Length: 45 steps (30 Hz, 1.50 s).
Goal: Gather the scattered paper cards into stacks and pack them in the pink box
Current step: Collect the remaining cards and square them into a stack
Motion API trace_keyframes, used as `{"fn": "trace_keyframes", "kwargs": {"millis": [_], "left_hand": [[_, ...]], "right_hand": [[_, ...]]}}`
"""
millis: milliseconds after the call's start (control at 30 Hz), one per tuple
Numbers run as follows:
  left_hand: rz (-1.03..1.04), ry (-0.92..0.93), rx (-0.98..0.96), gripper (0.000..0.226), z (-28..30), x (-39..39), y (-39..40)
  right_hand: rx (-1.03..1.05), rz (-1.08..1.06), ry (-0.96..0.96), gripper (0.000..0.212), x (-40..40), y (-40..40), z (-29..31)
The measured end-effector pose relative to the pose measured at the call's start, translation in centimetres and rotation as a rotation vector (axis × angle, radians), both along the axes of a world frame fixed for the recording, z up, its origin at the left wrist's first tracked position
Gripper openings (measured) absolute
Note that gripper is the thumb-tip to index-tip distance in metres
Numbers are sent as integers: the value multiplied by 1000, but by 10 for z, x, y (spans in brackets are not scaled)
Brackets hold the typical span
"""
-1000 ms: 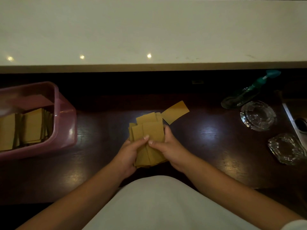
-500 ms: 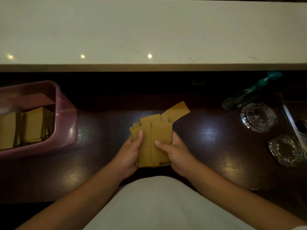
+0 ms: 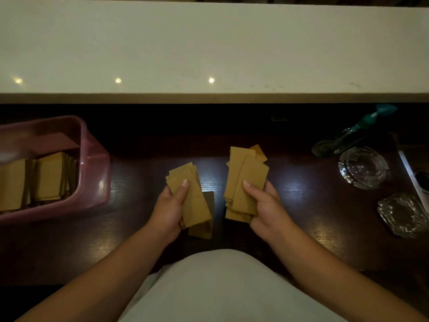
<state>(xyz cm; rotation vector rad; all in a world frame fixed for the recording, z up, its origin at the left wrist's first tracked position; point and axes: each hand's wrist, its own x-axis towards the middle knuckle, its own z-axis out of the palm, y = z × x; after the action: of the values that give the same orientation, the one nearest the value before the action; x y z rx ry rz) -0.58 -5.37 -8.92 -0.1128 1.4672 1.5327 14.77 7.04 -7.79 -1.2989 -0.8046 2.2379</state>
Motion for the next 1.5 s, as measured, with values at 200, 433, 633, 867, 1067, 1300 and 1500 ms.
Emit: {"fn": "trace_keyframes", "kwargs": {"millis": [200,433,633,867,1067,1300,1500], "left_hand": [[-146,17,66,39,12,16,11],[-199,48,55,39,16,12,11],[-212,160,-23,29,16,12,12],[-111,-182,42,58,16,17,12],[-228,-88,156,41,14,31,7],[-111,-144,246,41,10,21,8],[-295,-150,340,66,8,12,15]], "right_hand": [[305,324,-140,52,-16,-23,3],[174,262,23,38,-11,-19,9],[213,308,27,40,-10,-18,13],[240,358,-60,50,-18,-22,9],[446,613,-261,64,-25,-30,14],[623,725,-332,103,-24,-27,16],[510,536,-230,66,-21,-27,12]]}}
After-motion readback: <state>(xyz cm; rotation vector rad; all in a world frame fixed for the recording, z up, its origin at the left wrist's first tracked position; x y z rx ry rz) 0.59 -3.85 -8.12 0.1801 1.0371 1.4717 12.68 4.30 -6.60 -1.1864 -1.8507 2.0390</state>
